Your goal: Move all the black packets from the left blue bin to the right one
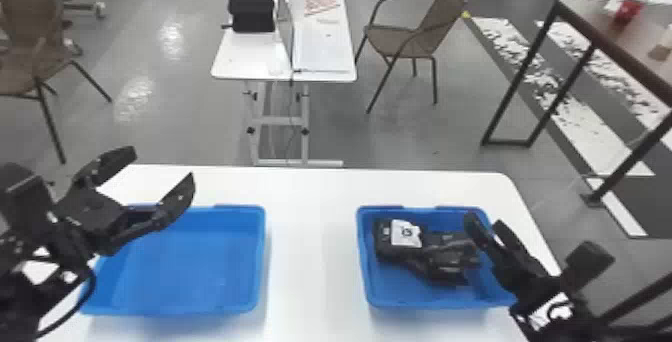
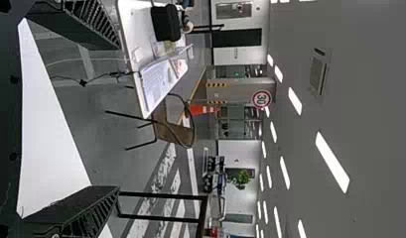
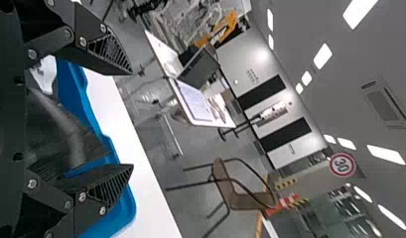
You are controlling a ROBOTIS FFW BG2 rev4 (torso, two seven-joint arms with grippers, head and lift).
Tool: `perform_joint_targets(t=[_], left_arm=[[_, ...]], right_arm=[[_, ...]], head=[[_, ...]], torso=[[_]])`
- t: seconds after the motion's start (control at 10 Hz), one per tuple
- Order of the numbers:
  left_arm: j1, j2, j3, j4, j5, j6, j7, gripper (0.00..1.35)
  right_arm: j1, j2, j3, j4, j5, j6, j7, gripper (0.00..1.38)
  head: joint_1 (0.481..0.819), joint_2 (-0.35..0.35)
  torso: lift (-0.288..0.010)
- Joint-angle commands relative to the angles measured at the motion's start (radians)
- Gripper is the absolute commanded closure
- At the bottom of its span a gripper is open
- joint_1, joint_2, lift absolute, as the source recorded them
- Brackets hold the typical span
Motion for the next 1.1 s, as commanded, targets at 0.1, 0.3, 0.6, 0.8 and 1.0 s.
perform_joint_targets(t=[0.1, 0.3, 0.6, 0.8, 1.0], left_arm=[[0.075, -0.003, 0.050, -0.003, 0.005, -0.093, 0.013, 0.00], [0.193, -0.003, 0.046, -0.018, -0.012, -0.184, 0.087, 0.15], [0.387, -0.003, 0.040, -0.029, -0.031, -0.259, 0.223, 0.01], [0.434, -0.003, 0.012, -0.044, -0.035, -0.285, 0.292, 0.02], [0.422, -0.003, -0.011, -0.043, -0.026, -0.294, 0.299, 0.02]], right_arm=[[0.224, 0.060, -0.051, -0.235, 0.130, -0.177, -0.005, 0.10], [0.413, 0.091, -0.045, -0.453, 0.276, -0.211, -0.003, 0.11], [0.544, 0.091, -0.053, -0.551, 0.321, -0.252, -0.002, 0.11], [0.557, 0.091, -0.053, -0.554, 0.334, -0.252, -0.003, 0.11], [0.558, 0.091, -0.056, -0.536, 0.321, -0.250, -0.003, 0.07]], head=[[0.695, -0.164], [0.695, -0.155], [0.695, -0.113], [0.695, -0.103], [0.695, -0.116]], torso=[[0.000], [0.000], [0.000], [0.000], [0.000]])
